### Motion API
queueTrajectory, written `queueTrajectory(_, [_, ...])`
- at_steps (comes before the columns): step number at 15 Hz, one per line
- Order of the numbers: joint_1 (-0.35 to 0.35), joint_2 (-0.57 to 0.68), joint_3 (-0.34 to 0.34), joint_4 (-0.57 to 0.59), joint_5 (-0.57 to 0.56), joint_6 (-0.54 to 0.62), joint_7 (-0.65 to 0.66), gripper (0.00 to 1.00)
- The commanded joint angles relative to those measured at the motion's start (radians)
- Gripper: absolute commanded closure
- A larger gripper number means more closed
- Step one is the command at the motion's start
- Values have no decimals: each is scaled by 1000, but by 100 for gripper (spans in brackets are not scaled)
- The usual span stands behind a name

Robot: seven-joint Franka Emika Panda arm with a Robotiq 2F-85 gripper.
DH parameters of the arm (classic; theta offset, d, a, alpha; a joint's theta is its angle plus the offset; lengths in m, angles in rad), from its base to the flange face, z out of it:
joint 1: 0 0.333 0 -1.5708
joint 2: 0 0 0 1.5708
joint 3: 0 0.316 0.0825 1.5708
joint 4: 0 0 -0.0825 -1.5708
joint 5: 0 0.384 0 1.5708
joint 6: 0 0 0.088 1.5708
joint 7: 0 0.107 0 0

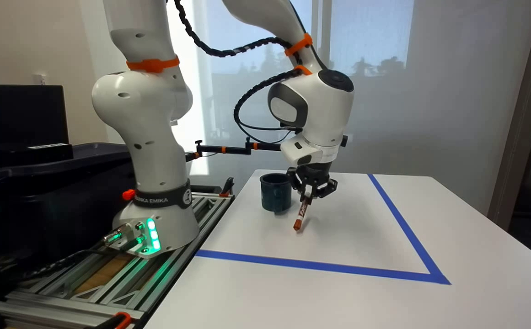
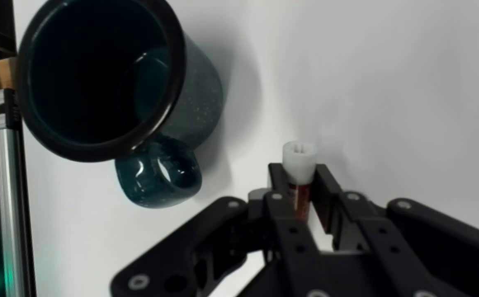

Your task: Take the marker out of the mug.

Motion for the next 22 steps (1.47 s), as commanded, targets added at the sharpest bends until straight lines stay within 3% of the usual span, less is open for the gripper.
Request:
queueTrajectory(1, [32,17,9,1,-75,94,114,95])
queueTrajectory(6, [62,53,11,1,-82,156,101,95])
queueTrajectory(7, [68,56,13,1,-72,160,89,54])
queueTrajectory(8, [71,57,13,2,-69,157,81,53])
queueTrajectory(13, [84,10,12,10,-159,112,121,17])
queueTrajectory(15, [87,-64,16,-34,-194,92,132,2])
queueTrajectory(18, [77,-85,14,13,-289,14,170,0])
queueTrajectory(19, [81,-161,18,-49,-299,-12,172,0])
queueTrajectory(22, [67,-194,23,7,-401,-154,217,0])
